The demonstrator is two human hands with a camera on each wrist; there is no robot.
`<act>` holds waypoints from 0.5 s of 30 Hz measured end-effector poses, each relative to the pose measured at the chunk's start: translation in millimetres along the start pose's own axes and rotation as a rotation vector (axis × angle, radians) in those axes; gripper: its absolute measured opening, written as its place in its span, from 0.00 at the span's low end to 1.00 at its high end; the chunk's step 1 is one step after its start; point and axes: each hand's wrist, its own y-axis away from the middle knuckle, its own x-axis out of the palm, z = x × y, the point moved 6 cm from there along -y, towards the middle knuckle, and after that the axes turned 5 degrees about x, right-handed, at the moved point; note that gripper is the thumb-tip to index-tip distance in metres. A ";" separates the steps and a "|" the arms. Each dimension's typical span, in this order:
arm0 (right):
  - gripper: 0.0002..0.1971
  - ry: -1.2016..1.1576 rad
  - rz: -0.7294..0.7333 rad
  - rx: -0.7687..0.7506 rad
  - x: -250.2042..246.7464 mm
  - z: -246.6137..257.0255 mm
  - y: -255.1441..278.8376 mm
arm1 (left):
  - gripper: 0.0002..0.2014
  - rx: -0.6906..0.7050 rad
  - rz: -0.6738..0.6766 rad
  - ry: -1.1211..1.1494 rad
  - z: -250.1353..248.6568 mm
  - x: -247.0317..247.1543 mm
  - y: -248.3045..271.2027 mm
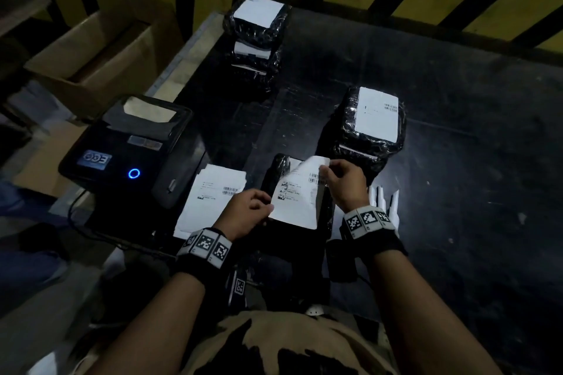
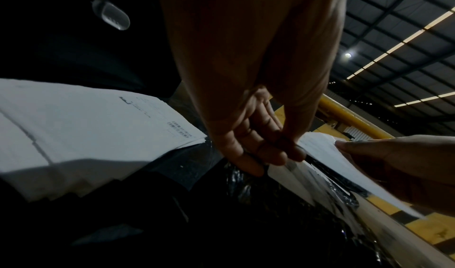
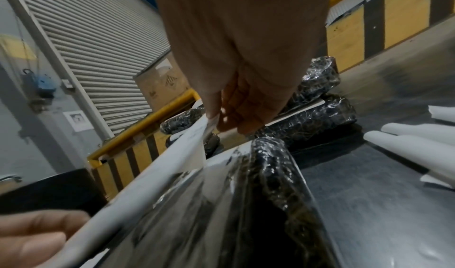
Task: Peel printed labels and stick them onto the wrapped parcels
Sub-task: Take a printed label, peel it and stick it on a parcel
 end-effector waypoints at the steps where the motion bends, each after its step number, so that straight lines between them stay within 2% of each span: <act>1: 0.04 -0.006 -0.001 0.003 0.8 -1.4 -1.2 | 0.06 0.000 0.008 0.003 -0.4 1.0 -0.1; 4: 0.06 -0.095 -0.011 -0.033 0.0 4.1 0.6 | 0.09 0.020 0.029 0.015 -4.0 2.0 0.1; 7: 0.08 -0.189 -0.010 -0.143 -4.2 17.1 4.7 | 0.12 0.049 0.041 0.041 -7.5 1.2 -0.2; 11: 0.20 -0.276 0.012 -0.144 -3.9 18.3 2.4 | 0.12 0.055 0.030 0.059 -5.9 -1.2 -1.9; 15: 0.09 -0.155 -0.002 -0.105 -0.1 9.9 -2.6 | 0.12 0.052 0.015 0.018 -2.4 -1.3 -4.3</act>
